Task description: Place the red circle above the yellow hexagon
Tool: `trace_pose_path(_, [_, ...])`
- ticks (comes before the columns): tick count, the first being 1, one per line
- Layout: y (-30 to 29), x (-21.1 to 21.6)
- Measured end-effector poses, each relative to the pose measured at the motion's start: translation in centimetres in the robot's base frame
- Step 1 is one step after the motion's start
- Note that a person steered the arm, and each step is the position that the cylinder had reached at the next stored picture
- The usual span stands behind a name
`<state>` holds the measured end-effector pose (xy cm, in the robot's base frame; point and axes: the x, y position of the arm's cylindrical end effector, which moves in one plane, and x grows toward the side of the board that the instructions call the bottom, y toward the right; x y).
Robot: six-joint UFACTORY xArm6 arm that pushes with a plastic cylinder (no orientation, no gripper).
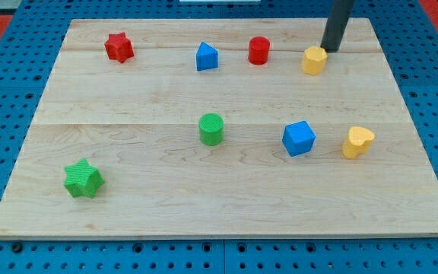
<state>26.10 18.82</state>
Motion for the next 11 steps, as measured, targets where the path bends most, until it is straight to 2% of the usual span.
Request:
trace_pose_path(1, [-3.7, 1.5])
trace_pose_path(2, [-1.6, 6.4])
trace_pose_path(3, [0.6, 9.3])
trace_pose_path(5, [8.4, 6.5])
trace_pose_path(7, [-6.1, -6.3])
trace_pose_path(8, [-13.9, -5.0])
trace_pose_path(9, [-14.7, -0.3])
trace_pose_path(10, [-9.6, 1.7])
trace_pose_path(11, [-7.2, 1.7])
